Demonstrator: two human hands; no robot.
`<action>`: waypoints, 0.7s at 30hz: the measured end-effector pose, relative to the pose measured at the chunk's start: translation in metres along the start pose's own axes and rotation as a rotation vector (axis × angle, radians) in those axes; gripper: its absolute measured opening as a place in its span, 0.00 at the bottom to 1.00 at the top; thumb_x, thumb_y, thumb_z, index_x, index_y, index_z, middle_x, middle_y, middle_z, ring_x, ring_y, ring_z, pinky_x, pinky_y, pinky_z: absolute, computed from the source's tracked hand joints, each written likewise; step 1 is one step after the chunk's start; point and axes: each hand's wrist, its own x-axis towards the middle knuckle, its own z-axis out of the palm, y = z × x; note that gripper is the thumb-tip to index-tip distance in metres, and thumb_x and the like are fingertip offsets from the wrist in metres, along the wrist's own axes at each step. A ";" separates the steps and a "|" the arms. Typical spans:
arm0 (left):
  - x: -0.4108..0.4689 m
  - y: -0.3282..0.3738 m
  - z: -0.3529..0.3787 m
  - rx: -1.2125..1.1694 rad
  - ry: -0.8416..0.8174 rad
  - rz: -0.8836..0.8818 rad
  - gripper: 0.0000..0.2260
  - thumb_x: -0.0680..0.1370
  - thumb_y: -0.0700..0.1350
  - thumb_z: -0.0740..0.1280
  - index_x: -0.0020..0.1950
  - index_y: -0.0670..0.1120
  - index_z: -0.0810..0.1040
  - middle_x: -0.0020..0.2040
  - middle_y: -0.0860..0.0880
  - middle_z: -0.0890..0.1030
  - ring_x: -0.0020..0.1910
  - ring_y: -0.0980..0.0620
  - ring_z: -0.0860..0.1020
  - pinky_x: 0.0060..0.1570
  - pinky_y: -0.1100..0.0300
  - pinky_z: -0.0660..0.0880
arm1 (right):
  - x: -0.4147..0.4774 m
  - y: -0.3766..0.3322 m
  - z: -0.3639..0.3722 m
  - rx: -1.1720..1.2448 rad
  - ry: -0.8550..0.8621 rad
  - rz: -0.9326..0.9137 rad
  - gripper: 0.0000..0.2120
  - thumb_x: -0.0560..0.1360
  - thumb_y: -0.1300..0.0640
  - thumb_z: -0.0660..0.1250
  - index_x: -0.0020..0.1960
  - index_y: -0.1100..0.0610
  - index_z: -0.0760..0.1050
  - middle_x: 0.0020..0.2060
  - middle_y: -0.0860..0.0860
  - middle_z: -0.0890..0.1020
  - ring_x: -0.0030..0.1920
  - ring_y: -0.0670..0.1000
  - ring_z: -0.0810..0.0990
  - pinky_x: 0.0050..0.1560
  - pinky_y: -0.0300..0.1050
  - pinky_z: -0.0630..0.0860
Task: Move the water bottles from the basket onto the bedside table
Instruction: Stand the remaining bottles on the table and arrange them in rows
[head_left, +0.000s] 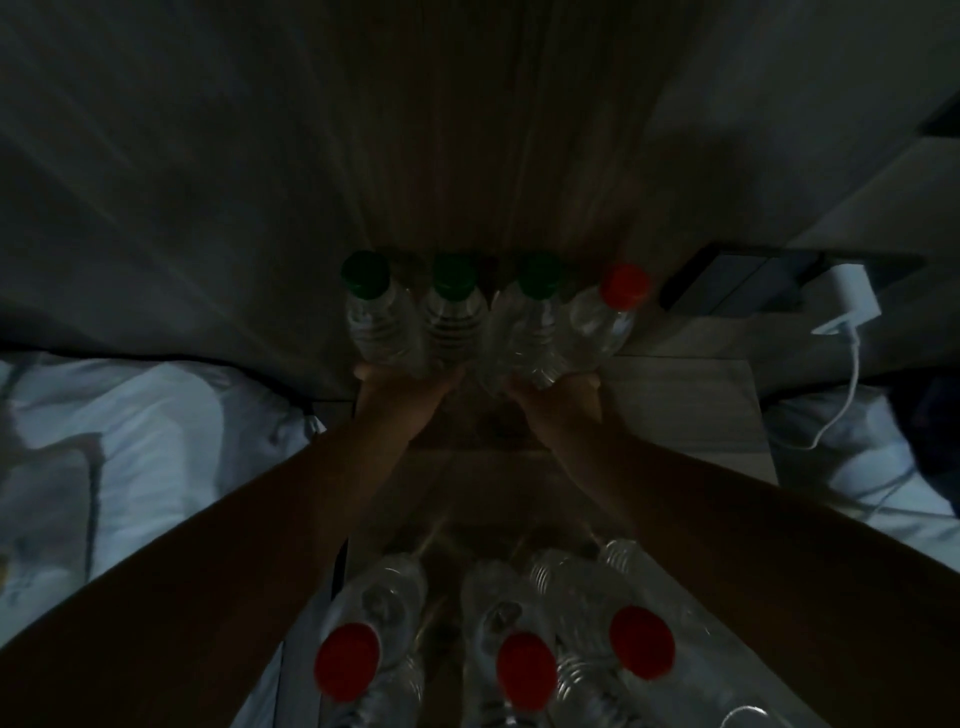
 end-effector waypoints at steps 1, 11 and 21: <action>-0.002 0.001 0.001 -0.001 0.028 0.009 0.56 0.51 0.66 0.75 0.72 0.45 0.56 0.67 0.44 0.69 0.61 0.41 0.73 0.59 0.43 0.74 | -0.001 0.000 0.000 0.003 0.021 0.005 0.43 0.70 0.48 0.73 0.71 0.64 0.52 0.62 0.56 0.73 0.59 0.55 0.75 0.46 0.40 0.67; -0.009 -0.004 0.010 0.011 0.107 0.157 0.44 0.70 0.53 0.73 0.72 0.37 0.49 0.71 0.42 0.65 0.68 0.44 0.68 0.64 0.53 0.69 | -0.004 0.001 0.009 0.034 0.050 0.004 0.43 0.70 0.46 0.73 0.72 0.62 0.52 0.69 0.56 0.68 0.67 0.57 0.69 0.57 0.43 0.65; -0.012 -0.006 0.008 0.039 0.088 0.187 0.44 0.68 0.53 0.74 0.73 0.42 0.51 0.72 0.45 0.62 0.67 0.44 0.68 0.62 0.53 0.70 | -0.003 -0.003 0.001 -0.093 0.015 0.017 0.51 0.69 0.43 0.72 0.73 0.67 0.44 0.70 0.59 0.67 0.68 0.58 0.69 0.53 0.43 0.65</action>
